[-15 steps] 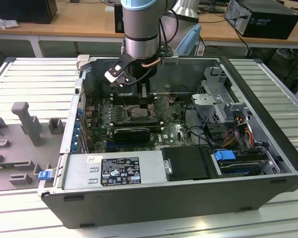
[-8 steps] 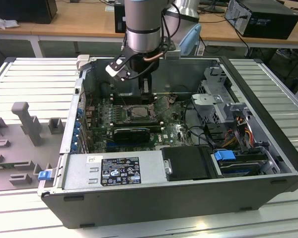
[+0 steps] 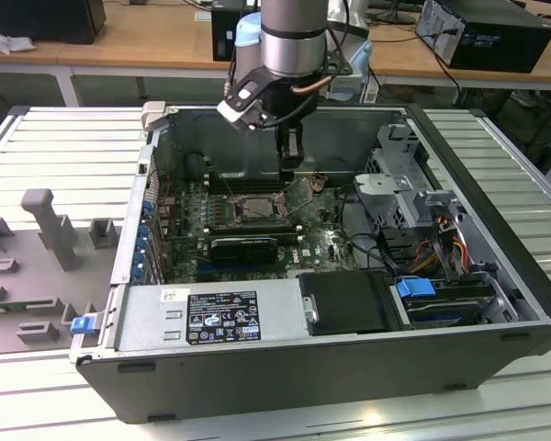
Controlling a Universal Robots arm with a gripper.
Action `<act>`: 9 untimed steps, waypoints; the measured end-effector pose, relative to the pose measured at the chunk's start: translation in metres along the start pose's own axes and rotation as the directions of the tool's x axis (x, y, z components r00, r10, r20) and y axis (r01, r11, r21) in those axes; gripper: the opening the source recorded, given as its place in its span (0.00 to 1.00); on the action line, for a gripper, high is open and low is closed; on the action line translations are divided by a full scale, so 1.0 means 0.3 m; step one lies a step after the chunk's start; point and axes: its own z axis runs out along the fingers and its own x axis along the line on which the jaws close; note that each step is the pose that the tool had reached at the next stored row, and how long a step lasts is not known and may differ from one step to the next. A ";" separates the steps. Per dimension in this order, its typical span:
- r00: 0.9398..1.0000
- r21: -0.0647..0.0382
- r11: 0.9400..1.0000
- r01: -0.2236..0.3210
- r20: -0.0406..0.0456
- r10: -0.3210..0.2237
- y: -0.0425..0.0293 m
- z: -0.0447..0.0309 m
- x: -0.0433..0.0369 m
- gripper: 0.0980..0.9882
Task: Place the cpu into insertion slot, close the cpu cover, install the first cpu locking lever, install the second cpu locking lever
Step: 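Close the cpu cover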
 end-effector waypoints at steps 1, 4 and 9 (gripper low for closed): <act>1.000 0.000 1.000 0.000 0.000 0.000 0.009 0.001 -0.002 0.01; 1.000 0.001 1.000 0.000 -0.004 0.000 0.033 0.007 -0.005 0.01; 1.000 0.006 1.000 0.002 -0.015 -0.002 0.084 0.029 -0.003 0.01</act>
